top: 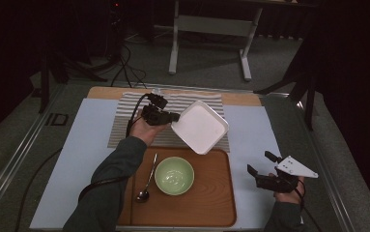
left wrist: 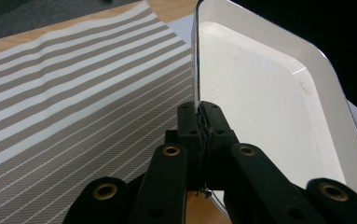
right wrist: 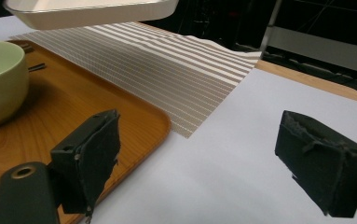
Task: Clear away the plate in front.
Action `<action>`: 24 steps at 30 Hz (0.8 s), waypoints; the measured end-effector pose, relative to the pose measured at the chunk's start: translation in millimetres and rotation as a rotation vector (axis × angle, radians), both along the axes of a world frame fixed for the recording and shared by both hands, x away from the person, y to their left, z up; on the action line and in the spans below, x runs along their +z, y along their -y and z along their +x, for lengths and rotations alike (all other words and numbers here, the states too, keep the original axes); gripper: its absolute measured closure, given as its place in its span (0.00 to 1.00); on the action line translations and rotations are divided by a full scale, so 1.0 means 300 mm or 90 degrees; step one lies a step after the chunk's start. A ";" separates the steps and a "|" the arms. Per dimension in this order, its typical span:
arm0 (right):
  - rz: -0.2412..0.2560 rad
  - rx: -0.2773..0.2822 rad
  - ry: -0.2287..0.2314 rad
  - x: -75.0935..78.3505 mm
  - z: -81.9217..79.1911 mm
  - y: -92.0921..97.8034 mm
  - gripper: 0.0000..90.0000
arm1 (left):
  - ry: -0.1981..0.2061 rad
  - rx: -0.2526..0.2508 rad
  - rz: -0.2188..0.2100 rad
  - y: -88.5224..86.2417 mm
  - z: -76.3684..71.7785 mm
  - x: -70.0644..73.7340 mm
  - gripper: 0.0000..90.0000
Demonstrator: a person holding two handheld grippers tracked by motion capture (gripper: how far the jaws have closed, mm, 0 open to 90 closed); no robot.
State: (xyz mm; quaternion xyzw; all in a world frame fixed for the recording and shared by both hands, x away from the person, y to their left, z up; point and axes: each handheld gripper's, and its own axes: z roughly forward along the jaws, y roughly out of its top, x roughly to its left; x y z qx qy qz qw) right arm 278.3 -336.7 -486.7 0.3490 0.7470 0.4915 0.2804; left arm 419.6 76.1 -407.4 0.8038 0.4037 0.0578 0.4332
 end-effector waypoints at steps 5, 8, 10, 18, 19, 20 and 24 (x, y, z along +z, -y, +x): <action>0.002 -0.002 -0.001 0.000 0.000 0.003 0.15 | 0.006 -0.023 0.002 0.019 -0.019 0.006 0.99; 0.003 -0.002 -0.001 0.000 0.000 0.003 0.15 | 0.005 -0.039 0.001 0.028 -0.033 0.009 0.99; 0.003 -0.002 -0.001 0.000 0.000 0.003 0.15 | 0.005 -0.049 0.003 0.038 -0.043 0.010 0.99; 0.003 -0.003 -0.001 0.000 0.000 0.003 0.15 | 0.009 -0.092 0.018 0.077 -0.079 0.010 0.99; 0.003 -0.003 -0.001 0.000 0.000 0.004 0.15 | 0.008 -0.097 0.021 0.081 -0.081 0.008 0.99; 0.003 -0.003 -0.001 0.000 0.000 0.004 0.15 | 0.007 -0.103 0.025 0.088 -0.087 0.004 0.99; 0.003 -0.003 -0.001 -0.001 0.000 0.003 0.15 | 0.003 -0.121 0.036 0.101 -0.094 -0.006 0.99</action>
